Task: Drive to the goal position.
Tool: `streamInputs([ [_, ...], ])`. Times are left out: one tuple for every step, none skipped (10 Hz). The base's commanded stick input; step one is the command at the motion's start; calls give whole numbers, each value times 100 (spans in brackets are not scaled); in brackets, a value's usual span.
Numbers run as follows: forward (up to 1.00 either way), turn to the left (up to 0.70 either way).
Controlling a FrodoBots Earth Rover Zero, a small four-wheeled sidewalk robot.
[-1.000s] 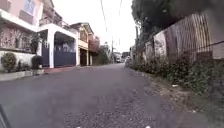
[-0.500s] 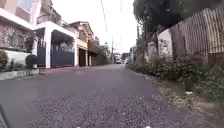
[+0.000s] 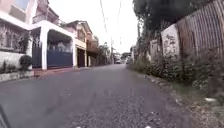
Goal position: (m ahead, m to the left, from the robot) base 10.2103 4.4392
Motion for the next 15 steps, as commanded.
streamInputs([
  [100,0],
  [100,0],
  [100,0],
  [100,0],
  [100,0],
  [100,0],
  [100,0],
  [100,0],
  [100,0],
  [100,0],
  [100,0],
  [100,0],
  [100,0],
  [100,0],
  [100,0],
])
